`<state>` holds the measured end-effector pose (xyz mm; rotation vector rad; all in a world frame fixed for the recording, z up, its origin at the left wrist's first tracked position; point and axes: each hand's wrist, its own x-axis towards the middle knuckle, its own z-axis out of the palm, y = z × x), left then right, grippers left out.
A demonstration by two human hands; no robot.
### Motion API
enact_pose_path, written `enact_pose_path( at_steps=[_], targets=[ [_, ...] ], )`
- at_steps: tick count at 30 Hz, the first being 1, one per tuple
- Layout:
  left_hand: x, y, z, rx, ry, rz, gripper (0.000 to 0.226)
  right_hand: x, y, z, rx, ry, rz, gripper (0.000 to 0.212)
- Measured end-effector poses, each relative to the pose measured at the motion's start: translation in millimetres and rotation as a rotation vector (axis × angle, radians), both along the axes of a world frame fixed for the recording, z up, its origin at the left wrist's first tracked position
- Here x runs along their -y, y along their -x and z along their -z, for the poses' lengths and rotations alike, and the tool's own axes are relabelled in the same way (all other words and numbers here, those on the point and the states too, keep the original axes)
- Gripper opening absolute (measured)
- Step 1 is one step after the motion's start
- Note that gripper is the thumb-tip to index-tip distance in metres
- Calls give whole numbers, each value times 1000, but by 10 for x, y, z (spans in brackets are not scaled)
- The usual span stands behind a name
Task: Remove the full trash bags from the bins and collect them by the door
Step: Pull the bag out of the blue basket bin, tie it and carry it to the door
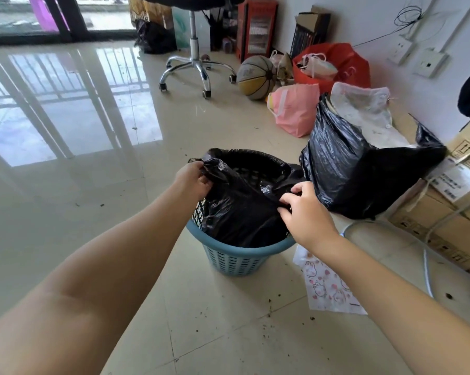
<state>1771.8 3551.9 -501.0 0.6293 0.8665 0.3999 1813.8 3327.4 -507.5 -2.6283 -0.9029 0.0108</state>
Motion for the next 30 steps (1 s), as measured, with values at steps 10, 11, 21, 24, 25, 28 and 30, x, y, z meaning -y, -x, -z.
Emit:
enact_pose_path(
  at_steps=[10,11,21,24,25,28,30],
  targets=[
    [710,218,-65,-235,-1325,921,24,-395,-13,-80,-485,-513,80,15],
    [742,283,-49,-190,-1167,1023,38,-410,-3,-84,-516,-550,80,16],
    [713,243,156,-185,-1289,569,30,-333,-232,-118,-204,-420,23,37],
    [643,275,117,-197,-1081,576,32,-236,-433,81,-100,50,149,67],
    [623,296,122,-198,-1070,603,31,-233,-491,150,-120,168,164,71],
    [591,363,150,-176,-1118,694,30,-337,-707,224,-141,131,245,51],
    [555,367,156,-185,-1136,721,33,-445,-799,170,-136,-30,334,45]
  ],
)
